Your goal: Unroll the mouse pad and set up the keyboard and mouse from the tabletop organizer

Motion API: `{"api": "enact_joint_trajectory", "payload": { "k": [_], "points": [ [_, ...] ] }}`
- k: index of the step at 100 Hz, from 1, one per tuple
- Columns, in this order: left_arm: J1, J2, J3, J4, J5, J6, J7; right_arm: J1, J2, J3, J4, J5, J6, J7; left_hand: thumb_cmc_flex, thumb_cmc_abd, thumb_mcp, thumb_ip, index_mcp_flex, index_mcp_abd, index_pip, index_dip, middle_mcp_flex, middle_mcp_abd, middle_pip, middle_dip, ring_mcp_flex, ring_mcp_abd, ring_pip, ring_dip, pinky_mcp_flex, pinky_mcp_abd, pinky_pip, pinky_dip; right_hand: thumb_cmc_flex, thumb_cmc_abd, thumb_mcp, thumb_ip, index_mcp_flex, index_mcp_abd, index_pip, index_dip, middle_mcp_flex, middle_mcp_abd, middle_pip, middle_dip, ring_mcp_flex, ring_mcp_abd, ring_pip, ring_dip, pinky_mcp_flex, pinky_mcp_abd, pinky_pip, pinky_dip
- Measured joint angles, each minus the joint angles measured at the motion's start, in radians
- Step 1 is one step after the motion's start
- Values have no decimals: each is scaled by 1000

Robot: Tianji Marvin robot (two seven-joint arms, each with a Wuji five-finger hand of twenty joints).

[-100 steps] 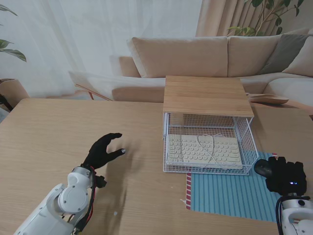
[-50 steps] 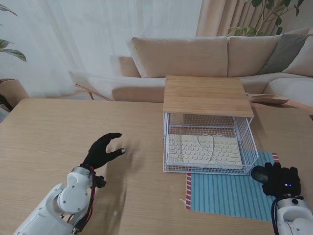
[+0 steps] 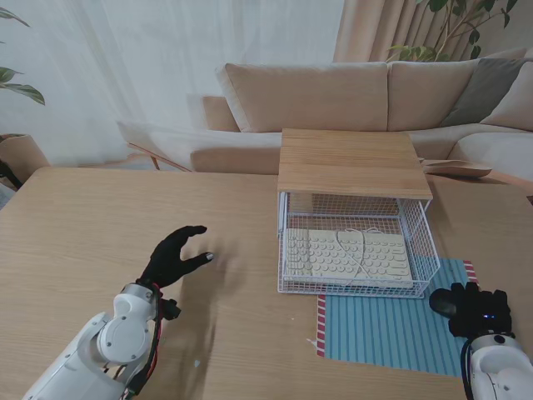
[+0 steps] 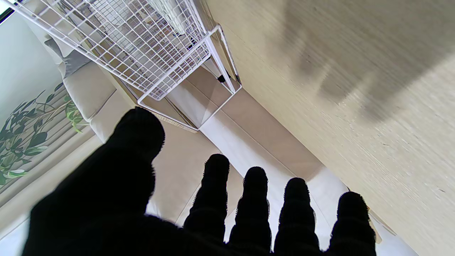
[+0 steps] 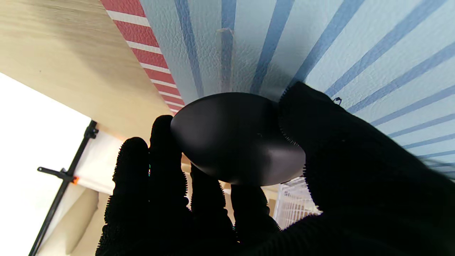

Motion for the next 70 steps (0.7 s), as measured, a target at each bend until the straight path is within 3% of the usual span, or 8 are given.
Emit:
{"api": "enact_joint_trajectory", "payload": {
  "k": [10,15,26,31,42,70],
  "points": [
    [1,0,0,-1,0,0,0,0,1,-2,-2,2,1,0,0,0,0,0,0,0,0,0,0,0,0,0,0,0,0,0,0,0,0,0,0,19,0,0,-14,0,-15,-10,-20,-2,1,-32,-10,-11,-45,-4,-10,-9,-3,-8],
    [1,0,-1,-2,0,0,0,-1,1,-3,-4,1,1,8,0,0,0,0,0,0,0,0,0,0,0,0,0,0,0,0,0,0,0,0,-5,31,-1,20,-18,0,-37,-24,-28,-5,-7,-61,-29,-16,-64,-17,-21,-12,-19,-9],
    [1,0,-1,-2,0,1,0,-8,2,-2,-28,-1,10,67,0,0,0,0,0,0,0,0,0,0,0,0,0,0,0,0,0,0,0,0,-31,85,-6,21,-58,-19,-91,-60,-73,-24,-33,-124,-94,-36,-119,-37,-67,-24,-35,-18],
    [1,0,-1,-2,0,1,0,-14,2,-1,-39,-1,15,81,0,0,0,0,0,0,0,0,0,0,0,0,0,0,0,0,0,0,0,0,-47,94,-6,62,-71,-23,-118,-72,-101,-26,-61,-147,-119,-37,-150,-50,-88,-25,-48,-18],
    [1,0,0,-2,0,1,0,-23,2,2,-51,-13,17,72,0,0,0,0,0,0,0,0,0,0,0,0,0,0,0,0,0,0,0,0,-74,102,-9,62,-109,-24,-155,-94,-163,-29,-121,-180,-178,-38,-191,-70,-130,-26,-82,-18],
    [1,0,1,-3,0,2,-1,-42,1,20,-72,-28,12,53,0,0,0,0,0,0,0,0,0,0,0,0,0,0,0,0,0,0,0,0,-94,106,-30,62,-133,-26,-197,-105,-222,-31,-161,-213,-239,-39,-253,-104,-179,-25,-157,-16]
  ]
}}
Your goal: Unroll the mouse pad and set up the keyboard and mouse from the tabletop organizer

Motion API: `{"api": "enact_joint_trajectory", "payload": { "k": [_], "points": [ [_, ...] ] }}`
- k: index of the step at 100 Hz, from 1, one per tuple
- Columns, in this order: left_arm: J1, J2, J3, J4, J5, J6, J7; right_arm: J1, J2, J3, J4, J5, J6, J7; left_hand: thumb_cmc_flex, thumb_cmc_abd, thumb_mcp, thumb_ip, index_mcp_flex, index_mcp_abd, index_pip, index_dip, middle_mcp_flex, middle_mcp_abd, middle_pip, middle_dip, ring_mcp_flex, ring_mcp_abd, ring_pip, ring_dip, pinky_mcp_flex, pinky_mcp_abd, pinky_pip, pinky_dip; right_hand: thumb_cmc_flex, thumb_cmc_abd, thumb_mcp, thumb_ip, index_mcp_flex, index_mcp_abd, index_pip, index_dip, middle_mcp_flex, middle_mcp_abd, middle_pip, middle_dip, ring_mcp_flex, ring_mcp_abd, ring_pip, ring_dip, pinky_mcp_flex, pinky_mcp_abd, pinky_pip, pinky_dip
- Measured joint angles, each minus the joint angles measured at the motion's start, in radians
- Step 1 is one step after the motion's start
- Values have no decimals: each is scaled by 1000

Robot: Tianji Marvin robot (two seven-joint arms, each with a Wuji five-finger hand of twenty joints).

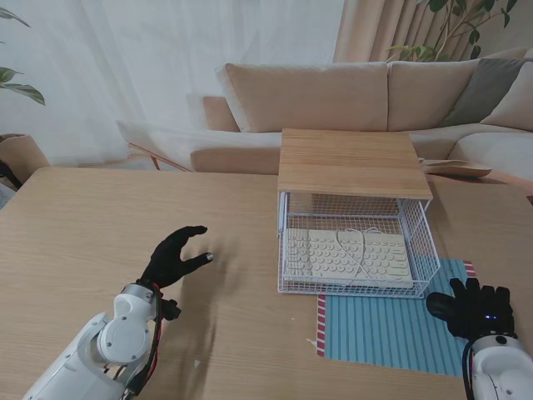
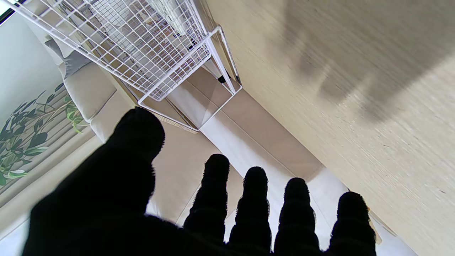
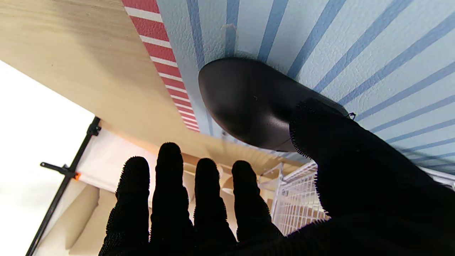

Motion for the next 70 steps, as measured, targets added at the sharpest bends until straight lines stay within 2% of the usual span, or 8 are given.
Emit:
{"api": "enact_joint_trajectory", "payload": {
  "k": [16,21,43,56,70],
  "points": [
    [0,0,0,0,0,0,1,-32,-10,43,-47,4,-48,-27,0,0,0,0,0,0,0,0,0,0,0,0,0,0,0,0,0,0,0,0,-14,1,-20,0,0,-20,0,0,0,0,-8,-7,-25,0,-13,-7,-12,0,-27,5],
    [0,0,0,0,0,0,1,-50,-14,68,-78,1,-80,-25,0,0,0,0,0,0,0,0,0,0,0,0,0,0,0,0,0,0,0,0,-15,1,-28,0,0,-20,-1,0,0,0,-35,-20,-36,0,-18,-9,-13,0,-41,6],
    [1,0,-1,-1,-1,1,-1,-118,-25,165,-217,0,-199,-45,0,0,0,0,0,0,0,0,0,0,0,0,0,0,0,0,0,0,0,0,-15,17,-49,0,3,-24,-11,0,1,-4,-35,-20,-37,0,-29,-17,-16,0,-71,19],
    [7,0,-5,-13,4,-3,0,-137,-30,210,-277,14,-296,-100,0,0,0,0,0,0,0,0,0,0,0,0,0,0,0,0,0,0,0,0,-15,34,-60,0,31,-25,-12,5,15,-5,-8,-9,-37,0,-29,-17,-16,0,-71,24],
    [23,3,-11,-45,18,-8,0,-130,-30,227,-340,23,-408,-90,0,-32,11,0,0,-4,0,0,0,0,0,0,0,3,0,15,0,0,0,1,-15,35,-70,0,67,-26,-12,24,66,-6,8,4,-21,0,-16,-17,-4,0,-71,31]
  ]
}}
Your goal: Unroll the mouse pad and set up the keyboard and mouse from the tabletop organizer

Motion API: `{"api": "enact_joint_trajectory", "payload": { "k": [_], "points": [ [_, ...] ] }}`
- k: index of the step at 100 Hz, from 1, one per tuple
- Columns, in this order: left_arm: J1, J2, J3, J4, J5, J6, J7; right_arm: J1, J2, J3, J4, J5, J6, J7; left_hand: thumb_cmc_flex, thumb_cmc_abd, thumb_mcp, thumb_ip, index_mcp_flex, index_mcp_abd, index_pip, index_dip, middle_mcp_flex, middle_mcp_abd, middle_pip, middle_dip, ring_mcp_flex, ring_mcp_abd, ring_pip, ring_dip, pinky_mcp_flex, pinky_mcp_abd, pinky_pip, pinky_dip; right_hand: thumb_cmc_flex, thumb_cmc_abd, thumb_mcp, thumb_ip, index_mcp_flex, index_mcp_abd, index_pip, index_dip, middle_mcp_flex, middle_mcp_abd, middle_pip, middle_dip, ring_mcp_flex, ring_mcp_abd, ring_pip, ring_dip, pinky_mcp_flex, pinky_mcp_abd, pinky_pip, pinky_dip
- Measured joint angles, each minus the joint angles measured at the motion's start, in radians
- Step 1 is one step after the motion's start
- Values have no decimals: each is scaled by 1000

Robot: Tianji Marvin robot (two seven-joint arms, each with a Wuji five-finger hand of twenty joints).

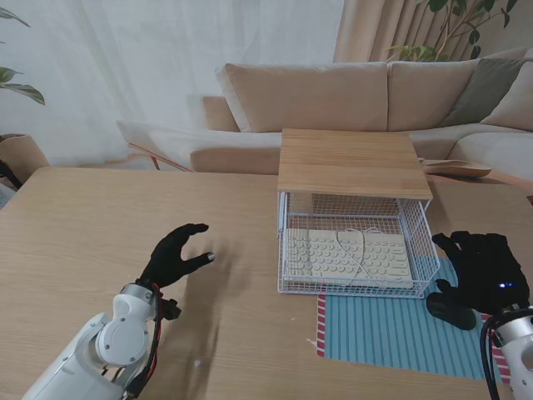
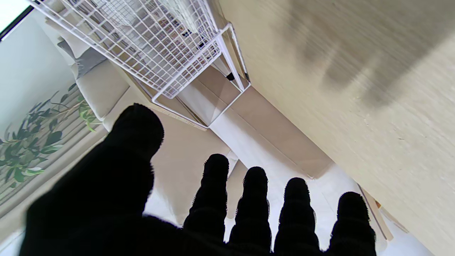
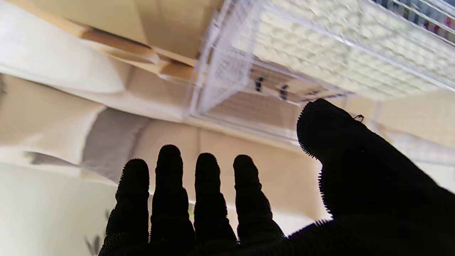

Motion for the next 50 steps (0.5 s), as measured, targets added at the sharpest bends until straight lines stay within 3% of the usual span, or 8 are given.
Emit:
{"api": "enact_joint_trajectory", "payload": {
  "k": [14,19,23,36,50],
  "points": [
    [7,6,11,-29,66,2,10,45,7,-12,-56,11,-76,85,-2,-43,17,0,3,7,22,0,0,0,59,24,0,20,80,45,21,21,0,29,29,2,0,22,61,-5,54,69,41,-4,35,23,23,0,26,3,19,1,0,12],
    [5,9,24,-34,71,13,11,67,12,-23,-75,20,-93,134,-2,-59,25,0,2,28,34,3,0,0,66,25,0,20,84,45,24,21,1,37,29,2,0,22,63,-6,68,74,51,-4,40,31,28,0,26,6,28,1,0,13],
    [0,11,37,-35,70,25,11,85,16,-36,-86,27,-105,157,-2,-78,32,0,-4,75,34,3,0,0,66,25,0,20,84,45,24,21,1,38,29,2,0,22,63,-6,68,81,51,-5,47,36,35,0,36,8,31,1,0,13],
    [-19,13,72,-35,96,35,10,155,27,-91,-90,100,-144,180,-23,-126,68,0,-81,136,-58,-41,-12,2,-74,-33,0,20,23,32,24,22,1,58,29,11,0,22,75,-6,67,84,62,-5,60,57,60,0,46,17,52,1,0,13],
    [-44,14,122,-29,146,27,57,241,35,-156,-89,198,-166,302,-28,-169,105,0,-91,148,-176,-110,-41,2,-186,-62,-11,19,-49,23,26,22,1,61,29,12,0,22,93,-6,66,93,85,-6,76,73,72,0,59,25,65,1,0,22]
  ]
}}
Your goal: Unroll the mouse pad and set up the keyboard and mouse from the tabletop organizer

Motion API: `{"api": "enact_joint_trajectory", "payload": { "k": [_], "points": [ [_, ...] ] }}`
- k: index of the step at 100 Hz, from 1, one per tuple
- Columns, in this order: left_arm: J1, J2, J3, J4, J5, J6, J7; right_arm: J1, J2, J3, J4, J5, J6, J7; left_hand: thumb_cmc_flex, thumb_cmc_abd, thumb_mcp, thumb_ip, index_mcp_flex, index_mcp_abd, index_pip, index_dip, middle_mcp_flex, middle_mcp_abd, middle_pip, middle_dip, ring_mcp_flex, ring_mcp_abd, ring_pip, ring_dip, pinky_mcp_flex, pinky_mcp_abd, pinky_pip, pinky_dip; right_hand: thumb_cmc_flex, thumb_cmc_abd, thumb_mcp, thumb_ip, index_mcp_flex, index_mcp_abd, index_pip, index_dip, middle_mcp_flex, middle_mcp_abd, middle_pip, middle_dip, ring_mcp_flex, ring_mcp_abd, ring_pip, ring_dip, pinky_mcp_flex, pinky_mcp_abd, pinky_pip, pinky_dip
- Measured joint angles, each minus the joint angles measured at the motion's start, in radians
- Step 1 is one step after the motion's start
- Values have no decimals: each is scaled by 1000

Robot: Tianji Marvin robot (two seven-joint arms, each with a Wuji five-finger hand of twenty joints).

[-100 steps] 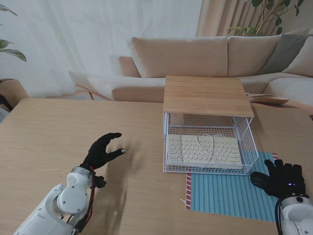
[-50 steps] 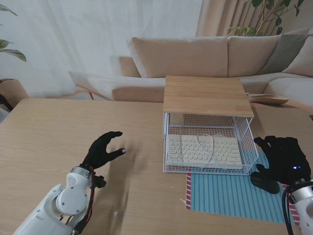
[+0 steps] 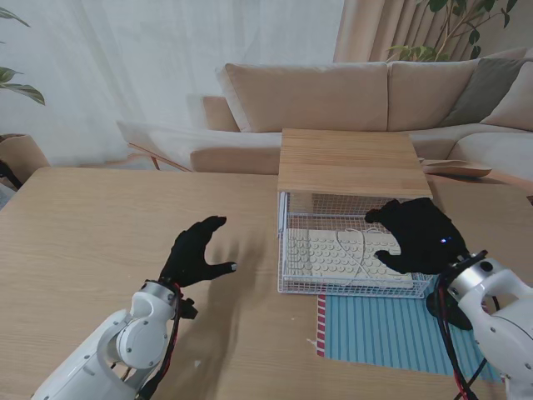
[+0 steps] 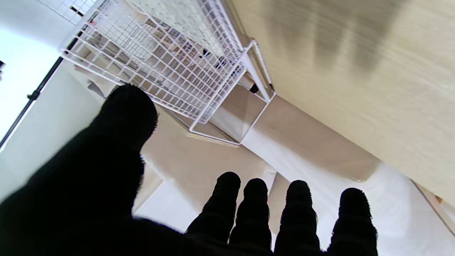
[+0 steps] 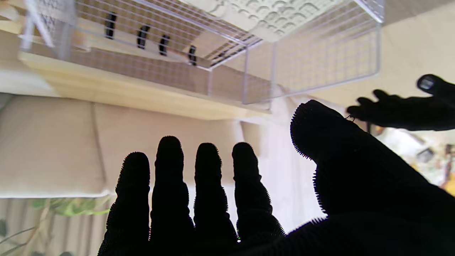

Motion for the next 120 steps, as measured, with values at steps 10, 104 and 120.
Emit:
{"api": "enact_joint_trajectory", "payload": {
  "k": [10,104,120],
  "points": [
    [-17,-2,40,2,-2,-5,27,66,11,-57,17,16,-8,52,-11,-41,34,0,0,1,-62,-31,-15,0,-36,2,-2,-1,-14,0,12,0,0,0,0,1,0,0,7,1,-2,0,9,0,0,5,0,0,0,0,0,0,0,0],
    [-203,-4,278,136,228,-201,125,430,52,-392,359,85,86,249,-25,-87,50,0,-1,-182,36,10,-42,17,-98,158,-25,-48,-104,-13,-36,-101,213,-301,14,73,-70,0,8,7,-66,2,-2,0,-41,-24,1,0,-34,-2,-1,0,0,-34],
    [-251,-4,326,174,240,-203,129,483,50,-436,448,95,95,179,-23,-75,45,0,-1,-178,81,37,-42,16,-98,170,-25,-48,-104,-14,-25,-114,199,-355,14,86,-79,0,-3,7,-79,-9,-14,0,-58,-38,0,0,-55,-12,-3,0,-15,-45]
  ]
}}
